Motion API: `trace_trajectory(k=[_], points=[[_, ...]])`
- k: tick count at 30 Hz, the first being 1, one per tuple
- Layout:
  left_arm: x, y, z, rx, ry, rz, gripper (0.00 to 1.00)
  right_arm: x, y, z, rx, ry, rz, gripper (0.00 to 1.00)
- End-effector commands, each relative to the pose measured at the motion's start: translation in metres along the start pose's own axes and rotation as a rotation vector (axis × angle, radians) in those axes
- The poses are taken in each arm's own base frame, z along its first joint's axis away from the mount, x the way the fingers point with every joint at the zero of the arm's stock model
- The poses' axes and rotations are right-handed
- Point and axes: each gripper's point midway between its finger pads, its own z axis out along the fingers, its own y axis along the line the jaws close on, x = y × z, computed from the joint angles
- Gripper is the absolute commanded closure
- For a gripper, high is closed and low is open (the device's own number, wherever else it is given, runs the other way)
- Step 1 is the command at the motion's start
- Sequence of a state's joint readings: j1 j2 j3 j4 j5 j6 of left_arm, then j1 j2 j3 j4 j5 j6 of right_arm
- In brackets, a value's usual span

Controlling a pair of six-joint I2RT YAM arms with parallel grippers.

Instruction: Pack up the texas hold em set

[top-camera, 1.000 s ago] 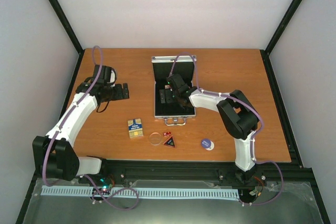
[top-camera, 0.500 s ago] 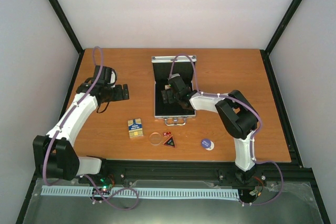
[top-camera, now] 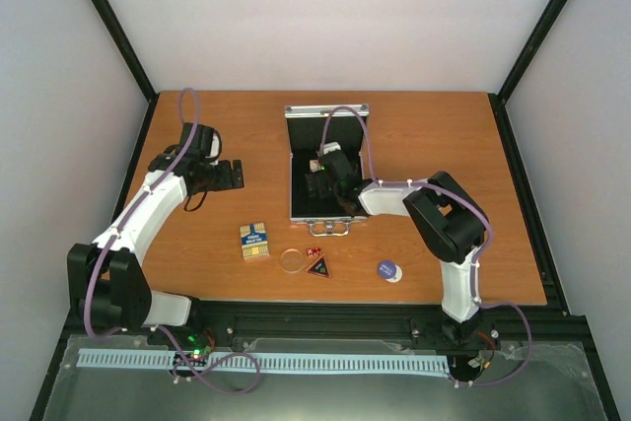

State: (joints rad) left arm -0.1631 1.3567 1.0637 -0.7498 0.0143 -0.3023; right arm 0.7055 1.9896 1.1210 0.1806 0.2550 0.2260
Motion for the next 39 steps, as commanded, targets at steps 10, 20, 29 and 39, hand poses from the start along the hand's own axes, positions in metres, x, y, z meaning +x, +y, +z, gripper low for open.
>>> trace_trajectory(k=[10, 20, 29, 39], points=[[-0.019, -0.008, -0.005, 0.018, -0.046, 0.014, 0.00, -0.037, 0.003, -0.068, -0.005, -0.086, 0.037, 0.00], [-0.021, -0.013, -0.014, 0.050, -0.069, 0.006, 0.00, -0.008, -0.045, -0.059, 0.312, 0.058, 0.422, 0.00], [-0.021, -0.014, -0.016, 0.062, -0.076, 0.004, 0.00, 0.003, -0.043, -0.043, 0.288, 0.067, 0.633, 0.00], [-0.019, -0.016, -0.013, 0.077, -0.068, 0.002, 0.00, -0.014, -0.066, -0.028, 0.425, 0.052, 0.508, 0.00]])
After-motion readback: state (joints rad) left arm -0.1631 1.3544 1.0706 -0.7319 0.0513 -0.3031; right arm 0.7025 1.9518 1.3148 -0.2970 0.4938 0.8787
